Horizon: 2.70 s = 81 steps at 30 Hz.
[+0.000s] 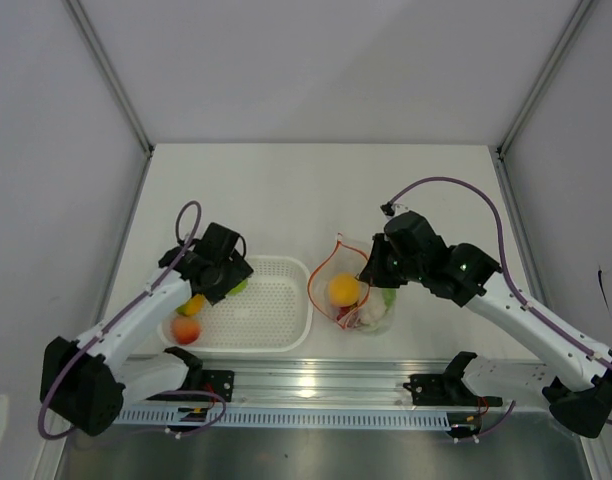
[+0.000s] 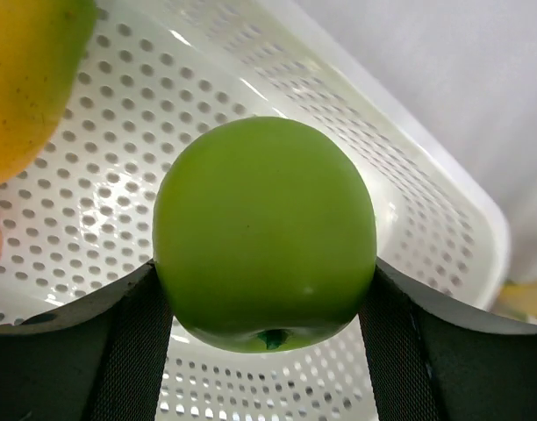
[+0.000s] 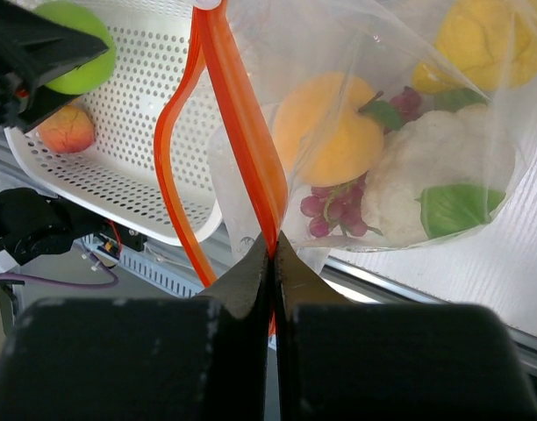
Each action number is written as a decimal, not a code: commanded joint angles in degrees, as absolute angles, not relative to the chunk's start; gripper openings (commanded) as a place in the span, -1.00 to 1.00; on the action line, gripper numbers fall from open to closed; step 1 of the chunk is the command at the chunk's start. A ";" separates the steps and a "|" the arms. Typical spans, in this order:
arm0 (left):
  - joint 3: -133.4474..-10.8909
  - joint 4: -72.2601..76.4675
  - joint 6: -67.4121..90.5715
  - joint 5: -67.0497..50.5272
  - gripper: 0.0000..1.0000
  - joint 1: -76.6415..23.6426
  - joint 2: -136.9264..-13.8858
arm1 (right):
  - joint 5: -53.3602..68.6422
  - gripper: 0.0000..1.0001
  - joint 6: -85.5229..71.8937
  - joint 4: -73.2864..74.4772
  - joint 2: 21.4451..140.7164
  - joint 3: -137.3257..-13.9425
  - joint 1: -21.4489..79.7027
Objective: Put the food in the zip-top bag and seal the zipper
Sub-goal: Pick up the fake fruit from the bin, then place the fake fruit in the zipper food storage bag.
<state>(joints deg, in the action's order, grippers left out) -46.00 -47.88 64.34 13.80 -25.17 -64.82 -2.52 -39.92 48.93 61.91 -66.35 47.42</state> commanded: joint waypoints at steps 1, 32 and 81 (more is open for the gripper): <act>-50.44 -51.94 62.93 15.47 -0.99 -28.29 -58.02 | -2.90 -1.00 -40.43 47.64 62.14 -68.03 47.81; -58.09 -19.51 45.00 -23.11 -0.99 -49.57 -65.03 | -2.46 -1.00 -40.96 47.81 63.02 -71.81 49.04; -64.34 -18.72 41.58 -18.54 0.99 -51.94 -78.23 | -5.63 -1.00 -41.40 51.51 59.41 -72.16 49.13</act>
<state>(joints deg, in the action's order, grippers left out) -65.19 -22.37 43.94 -18.35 -51.57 -82.37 -4.80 -40.56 52.90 61.25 -70.41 48.82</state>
